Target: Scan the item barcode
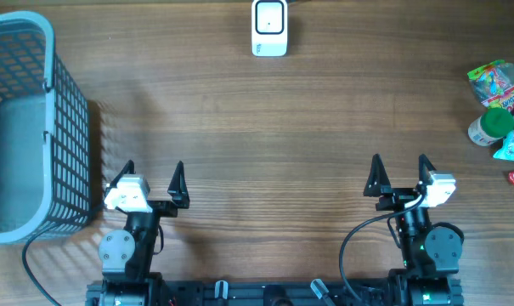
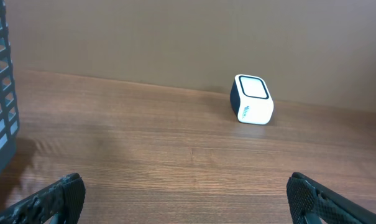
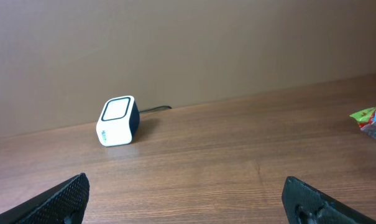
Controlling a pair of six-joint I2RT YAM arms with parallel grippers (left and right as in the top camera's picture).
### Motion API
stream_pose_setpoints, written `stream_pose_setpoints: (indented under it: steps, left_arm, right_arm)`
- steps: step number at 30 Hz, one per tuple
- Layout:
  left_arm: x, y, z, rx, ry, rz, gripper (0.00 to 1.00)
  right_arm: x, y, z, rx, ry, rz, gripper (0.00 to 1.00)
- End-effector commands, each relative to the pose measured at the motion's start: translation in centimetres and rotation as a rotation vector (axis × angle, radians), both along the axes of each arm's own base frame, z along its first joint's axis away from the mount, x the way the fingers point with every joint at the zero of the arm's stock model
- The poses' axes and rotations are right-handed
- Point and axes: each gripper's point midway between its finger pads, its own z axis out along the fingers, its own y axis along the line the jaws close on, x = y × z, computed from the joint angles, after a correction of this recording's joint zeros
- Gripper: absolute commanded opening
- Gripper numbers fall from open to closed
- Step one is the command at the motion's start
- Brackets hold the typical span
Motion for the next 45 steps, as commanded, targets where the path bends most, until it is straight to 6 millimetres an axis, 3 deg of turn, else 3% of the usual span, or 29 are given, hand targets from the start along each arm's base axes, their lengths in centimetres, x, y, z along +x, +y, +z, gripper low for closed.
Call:
stream_pose_setpoints:
  steps: [1,6,16,25,45]
  left_arm:
    - [0.0,0.1,-0.3,-0.005,0.0,0.007,1.0]
    - [0.0,0.1,-0.3,-0.005,0.0,0.007,1.0]
    - [0.0,0.1,-0.3,-0.005,0.0,0.007,1.0]
    - [0.0,0.1,-0.3,-0.005,0.0,0.007,1.0]
    - [0.0,0.1,-0.3,-0.005,0.0,0.007,1.0]
  right_arm:
    - [-0.1,0.2,0.2,0.011,-0.009,0.011,1.0]
    - [0.0,-0.7,0.3,-0.082,-0.018,-0.04,1.0]
    - [0.1,0.3,-0.7,-0.286,0.009,0.027,1.0]
    - [0.5,0.4,-2.7,-0.262,0.096,0.041,1.0]
    - [0.5,0.3,-2.7,-0.285,0.097,0.039,1.0]
